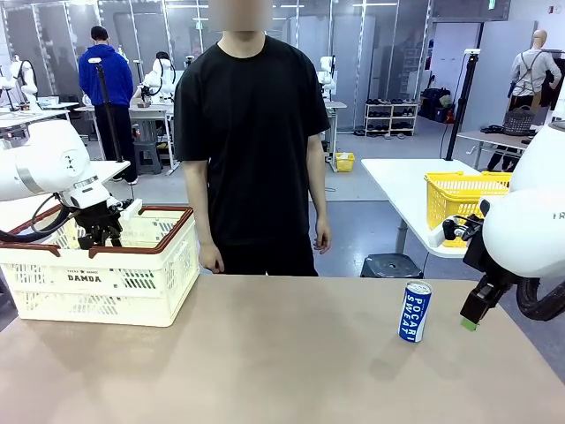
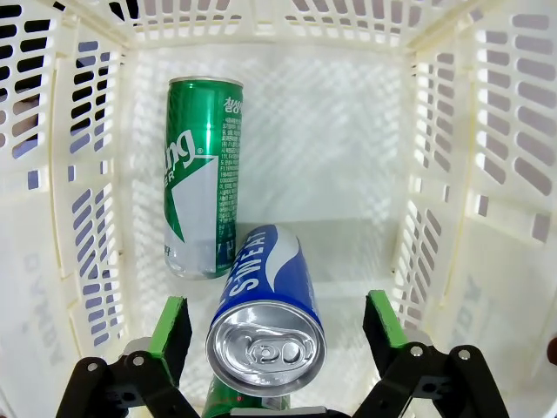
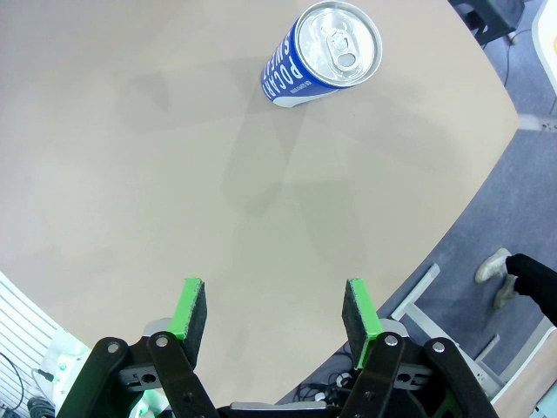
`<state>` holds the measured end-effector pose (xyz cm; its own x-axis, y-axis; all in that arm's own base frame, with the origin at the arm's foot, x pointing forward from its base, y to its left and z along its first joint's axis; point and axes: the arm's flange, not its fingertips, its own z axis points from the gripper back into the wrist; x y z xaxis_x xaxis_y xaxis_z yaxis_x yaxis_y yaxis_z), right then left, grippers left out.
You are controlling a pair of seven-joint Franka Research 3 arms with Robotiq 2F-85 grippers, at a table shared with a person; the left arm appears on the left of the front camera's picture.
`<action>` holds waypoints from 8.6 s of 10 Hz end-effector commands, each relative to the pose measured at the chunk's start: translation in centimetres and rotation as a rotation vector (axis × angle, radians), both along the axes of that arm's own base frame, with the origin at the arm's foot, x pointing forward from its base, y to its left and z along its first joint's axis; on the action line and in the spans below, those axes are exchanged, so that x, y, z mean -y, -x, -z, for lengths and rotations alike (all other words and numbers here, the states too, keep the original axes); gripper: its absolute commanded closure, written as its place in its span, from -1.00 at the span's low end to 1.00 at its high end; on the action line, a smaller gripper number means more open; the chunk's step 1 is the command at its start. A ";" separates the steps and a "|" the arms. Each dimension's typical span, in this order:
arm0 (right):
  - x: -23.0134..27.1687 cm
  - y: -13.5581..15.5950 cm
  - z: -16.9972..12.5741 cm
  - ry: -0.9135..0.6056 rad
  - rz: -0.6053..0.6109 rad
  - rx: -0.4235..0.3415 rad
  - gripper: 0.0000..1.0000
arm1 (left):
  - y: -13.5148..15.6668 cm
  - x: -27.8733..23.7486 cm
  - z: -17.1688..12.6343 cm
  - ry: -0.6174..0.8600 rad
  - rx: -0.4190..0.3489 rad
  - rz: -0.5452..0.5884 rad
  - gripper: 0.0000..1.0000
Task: Place the drinks into the Shopping basket.
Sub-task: Pick up one drink and place it into the Shopping basket.
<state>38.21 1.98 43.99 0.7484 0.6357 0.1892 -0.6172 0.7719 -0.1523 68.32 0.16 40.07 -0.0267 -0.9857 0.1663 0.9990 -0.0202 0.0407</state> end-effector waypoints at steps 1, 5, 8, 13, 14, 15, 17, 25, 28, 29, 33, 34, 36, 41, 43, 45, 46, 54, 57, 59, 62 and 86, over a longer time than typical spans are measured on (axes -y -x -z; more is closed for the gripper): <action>0.1 0.1 0.0 -0.004 0.003 0.000 -0.58 | 0.0 0.0 0.0 0.000 0.000 0.000 -1.00; 0.1 0.1 0.0 -0.004 0.003 0.000 -0.58 | 1.7 0.6 -3.5 -0.043 0.058 0.009 -1.00; 0.1 0.1 0.0 -0.004 0.003 0.000 -0.58 | 3.3 1.2 -6.6 -0.104 0.089 0.012 -1.00; 0.1 0.1 0.0 -0.004 0.003 0.000 -0.58 | 9.0 2.8 -14.0 -0.146 0.279 0.019 -1.00; 0.1 0.1 0.0 -0.004 0.003 0.000 -0.58 | 11.2 3.1 -15.2 -0.145 0.280 0.044 -1.00; 0.1 0.1 0.0 -0.004 0.003 0.000 -0.58 | 13.7 3.8 -15.6 -0.123 0.224 0.092 -1.00; 0.1 0.1 0.0 -0.004 0.003 0.000 -0.58 | 18.2 4.7 -14.3 -0.113 0.166 0.119 -1.00; 0.1 0.1 0.0 -0.004 0.003 0.000 -0.58 | 24.6 3.9 -6.7 -0.050 0.069 0.171 -1.00; 0.1 0.1 0.0 -0.004 0.003 0.000 -0.58 | 25.5 4.5 -6.9 -0.071 0.055 0.153 -1.00; 0.1 0.1 0.0 -0.004 0.003 0.000 -0.58 | 25.5 4.5 -6.9 -0.071 0.055 0.153 -1.00; 0.0 0.0 0.0 0.000 0.000 0.000 -0.59 | 25.5 4.5 -6.9 -0.071 0.055 0.153 -1.00; 0.1 -0.4 0.0 -0.051 -0.058 0.012 -0.59 | 25.5 4.5 -6.9 -0.071 0.055 0.153 -1.00; -0.4 -2.6 -0.9 -0.080 -0.128 0.051 -0.59 | 25.5 4.5 -6.9 -0.071 0.055 0.153 -1.00; -3.3 -9.8 -3.7 0.006 -0.253 0.058 -0.59 | 25.5 4.5 -6.9 -0.071 0.055 0.153 -1.00; -3.8 -12.3 -3.8 0.014 -0.255 0.047 -0.59 | 25.5 4.5 -6.9 -0.071 0.055 0.153 -1.00; -4.1 -13.1 -3.8 0.014 -0.249 0.025 -0.59 | 25.5 4.5 -6.9 -0.071 0.055 0.153 -1.00; -4.3 -13.3 -3.8 0.012 -0.240 0.012 -0.59 | 25.5 4.5 -6.9 -0.071 0.055 0.153 -1.00; -4.7 -14.2 -1.5 -0.022 -0.251 -0.079 -0.92 | 25.5 4.5 -6.9 -0.071 0.055 0.153 -1.00; -4.7 -15.0 0.5 -0.056 -0.256 -0.107 -0.97 | 25.5 4.5 -6.9 -0.071 0.055 0.153 -1.00; -4.6 -15.4 2.1 -0.082 -0.242 -0.125 -0.97 | 25.5 4.5 -6.9 -0.071 0.055 0.153 -1.00; -4.4 -15.5 4.2 -0.109 -0.236 -0.166 -0.97 | 25.5 4.5 -6.9 -0.071 0.055 0.153 -1.00; -13.9 -12.4 -0.2 0.033 -0.380 -0.074 0.95 | 25.5 4.5 -6.9 -0.071 0.055 0.153 -1.00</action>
<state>50.84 15.03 43.44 0.5014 0.8556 0.1288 -0.8525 0.5140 -0.0953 43.14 -4.23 46.87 -0.1877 -0.9779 0.0921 0.9797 -0.1798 0.0885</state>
